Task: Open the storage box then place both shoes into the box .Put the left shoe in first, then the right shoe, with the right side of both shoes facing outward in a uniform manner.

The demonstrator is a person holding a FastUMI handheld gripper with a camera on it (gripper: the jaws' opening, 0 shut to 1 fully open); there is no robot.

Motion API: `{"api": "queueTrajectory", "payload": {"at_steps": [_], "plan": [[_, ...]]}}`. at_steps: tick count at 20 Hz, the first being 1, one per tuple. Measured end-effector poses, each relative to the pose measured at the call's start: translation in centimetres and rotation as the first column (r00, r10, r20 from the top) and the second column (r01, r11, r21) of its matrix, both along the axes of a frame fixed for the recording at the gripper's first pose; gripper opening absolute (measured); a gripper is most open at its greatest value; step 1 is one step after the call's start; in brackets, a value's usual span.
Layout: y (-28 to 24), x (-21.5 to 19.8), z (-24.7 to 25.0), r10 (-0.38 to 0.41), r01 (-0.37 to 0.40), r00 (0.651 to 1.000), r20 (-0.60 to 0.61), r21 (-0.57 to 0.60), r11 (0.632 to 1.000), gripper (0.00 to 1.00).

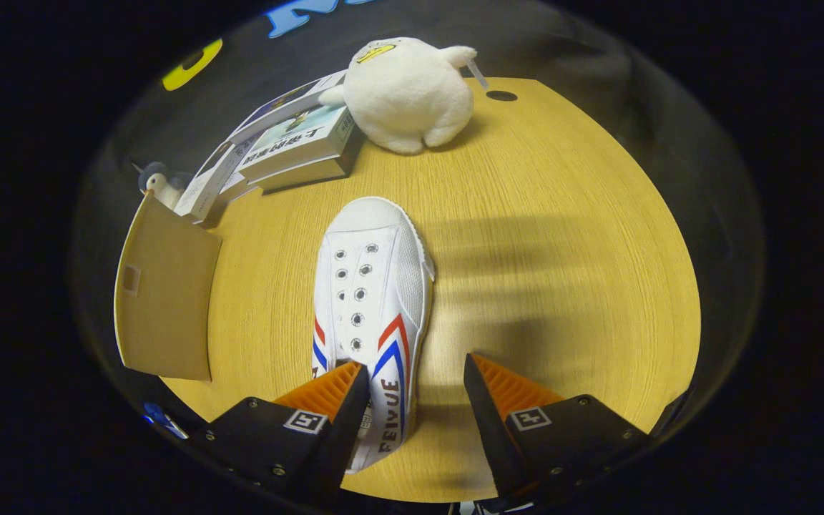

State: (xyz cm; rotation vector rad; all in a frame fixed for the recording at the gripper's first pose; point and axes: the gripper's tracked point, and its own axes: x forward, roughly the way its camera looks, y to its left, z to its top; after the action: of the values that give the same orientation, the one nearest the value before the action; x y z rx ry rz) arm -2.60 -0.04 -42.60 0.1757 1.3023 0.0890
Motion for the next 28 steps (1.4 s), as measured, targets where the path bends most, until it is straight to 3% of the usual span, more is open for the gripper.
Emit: {"api": "queueTrajectory", "payload": {"at_steps": [1, 3, 4, 7, 8, 16, 28], "plan": [[0.3, 0.1, -0.1, 0.027, -0.027, 1.0, 0.004, 0.003, 1.0, 0.78], [1.4, 0.3, 0.1, 0.063, -0.064, 0.998, 0.016, 0.039, 0.997, 0.63], [1.7, 0.3, -0.1, 0.073, -0.074, 0.997, 0.017, 0.034, 0.997, 0.44], [1.0, 0.5, 0.1, 0.098, -0.097, 0.995, 0.021, -0.012, 0.995, 0.18], [0.7, 0.4, 0.9, 0.062, -0.062, 0.998, 0.013, 0.003, 0.998, 0.03], [2.4, -0.6, 3.3, -0.057, 0.066, 0.996, -0.062, 0.163, 0.984, 0.03], [5.2, 0.2, 11.4, 0.025, -0.025, 1.0, 0.004, 0.157, 0.987, 0.03]]}}
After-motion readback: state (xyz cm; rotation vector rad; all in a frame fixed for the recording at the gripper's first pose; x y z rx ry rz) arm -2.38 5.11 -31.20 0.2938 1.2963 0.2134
